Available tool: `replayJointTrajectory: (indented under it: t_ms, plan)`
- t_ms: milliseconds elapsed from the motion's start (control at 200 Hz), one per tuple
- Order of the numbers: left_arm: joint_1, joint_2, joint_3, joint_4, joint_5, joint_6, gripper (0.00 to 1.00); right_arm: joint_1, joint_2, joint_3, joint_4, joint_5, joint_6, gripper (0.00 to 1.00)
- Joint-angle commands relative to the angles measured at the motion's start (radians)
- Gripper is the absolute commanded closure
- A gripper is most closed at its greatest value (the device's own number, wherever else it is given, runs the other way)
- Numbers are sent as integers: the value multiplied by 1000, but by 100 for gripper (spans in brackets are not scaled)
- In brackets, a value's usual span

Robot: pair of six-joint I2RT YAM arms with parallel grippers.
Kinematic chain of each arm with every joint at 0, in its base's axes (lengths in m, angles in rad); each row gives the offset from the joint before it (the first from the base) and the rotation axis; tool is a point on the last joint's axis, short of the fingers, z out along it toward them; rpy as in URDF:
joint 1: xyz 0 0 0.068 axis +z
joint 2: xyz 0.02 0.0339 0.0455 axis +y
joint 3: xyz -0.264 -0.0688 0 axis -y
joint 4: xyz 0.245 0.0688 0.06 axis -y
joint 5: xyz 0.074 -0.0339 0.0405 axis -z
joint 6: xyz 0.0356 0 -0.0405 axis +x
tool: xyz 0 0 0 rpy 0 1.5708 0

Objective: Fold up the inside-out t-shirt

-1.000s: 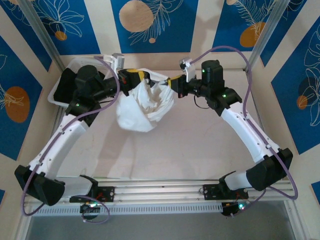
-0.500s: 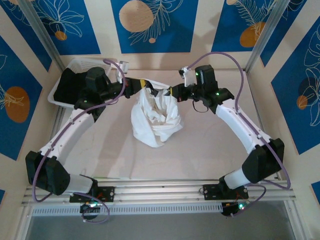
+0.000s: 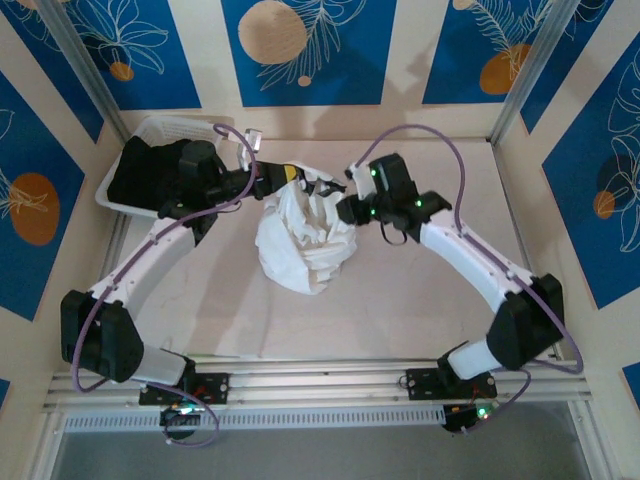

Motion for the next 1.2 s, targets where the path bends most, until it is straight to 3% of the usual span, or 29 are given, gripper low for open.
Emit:
replayJointTrajectory:
  t_ms: [0,95,360,400,495,570,765,935,1055,1195]
  plan:
    - [5,-3,-17,64,34,-9,100,67,-95,-94,151,-53,-72,58]
    - [5,-9,-26,70,39,-7,100,84,-65,-113,249,-125,-37,57]
    - [5,-17,-27,66,34,0,100,93,136,18,356,-126,-43,58]
    - [5,-18,-27,66,30,0,100,94,153,38,347,-114,-42,64]
    - [7,-19,-26,43,-5,23,100,96,127,29,325,-107,-46,91]
    - [8,-23,-22,-18,-88,60,100,90,59,-2,299,-157,-43,100]
    - [25,-19,39,-201,-384,154,100,57,-41,63,207,-470,53,100]
    - [42,-12,106,-273,-592,231,100,10,-47,174,276,-650,229,100]
    - [44,21,105,-272,-595,250,100,-35,11,183,374,-718,408,100]
    - [43,84,63,-249,-568,228,91,-68,76,149,464,-765,529,100]
